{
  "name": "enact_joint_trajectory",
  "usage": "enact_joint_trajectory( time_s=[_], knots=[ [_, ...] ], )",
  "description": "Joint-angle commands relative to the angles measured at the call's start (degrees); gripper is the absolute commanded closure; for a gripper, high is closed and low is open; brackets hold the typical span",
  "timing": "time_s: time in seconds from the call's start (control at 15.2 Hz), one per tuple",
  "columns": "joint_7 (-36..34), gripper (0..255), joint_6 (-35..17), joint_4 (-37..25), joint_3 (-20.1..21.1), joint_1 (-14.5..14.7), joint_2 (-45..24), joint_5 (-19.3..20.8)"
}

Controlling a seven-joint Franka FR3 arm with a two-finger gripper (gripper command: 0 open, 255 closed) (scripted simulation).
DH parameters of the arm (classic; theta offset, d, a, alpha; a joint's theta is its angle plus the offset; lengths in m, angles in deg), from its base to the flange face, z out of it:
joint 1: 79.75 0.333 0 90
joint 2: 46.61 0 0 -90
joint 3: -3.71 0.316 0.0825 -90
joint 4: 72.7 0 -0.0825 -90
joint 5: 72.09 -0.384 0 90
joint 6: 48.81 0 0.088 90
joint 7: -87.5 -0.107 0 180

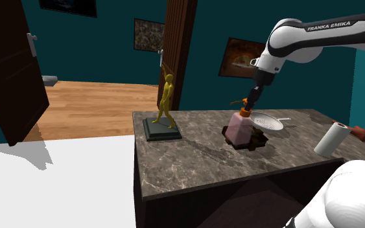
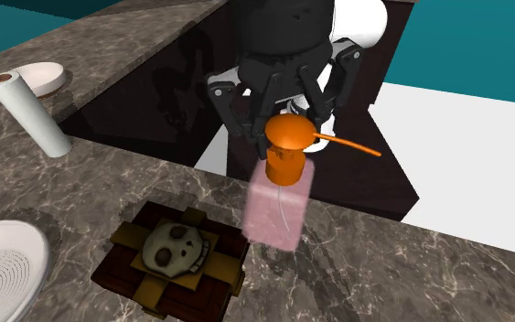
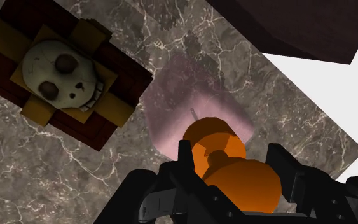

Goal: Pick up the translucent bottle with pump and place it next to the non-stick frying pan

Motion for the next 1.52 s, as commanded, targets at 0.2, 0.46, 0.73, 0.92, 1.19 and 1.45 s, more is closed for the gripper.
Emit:
enact_joint_trajectory(
  time_s=[0.2,0.46,0.73,0.92,1.19,1.45],
  knots=[
    [-0.35,255,4.04,-3.63,0.36,0.08,0.42,-0.07],
    [-0.58,255,7.1,-6.69,0.61,0.2,0.43,-0.2],
    [-0.78,255,10.14,-9.92,0.82,0.34,0.24,-0.36],
    [-0.91,255,12.41,-12.46,0.94,0.46,-0.04,-0.51],
    [-1.04,255,15.43,-16.02,1.06,0.63,-0.59,-0.72],
    [-1.14,255,18.46,-19.79,1.13,0.81,-1.34,-0.98]
  ],
)
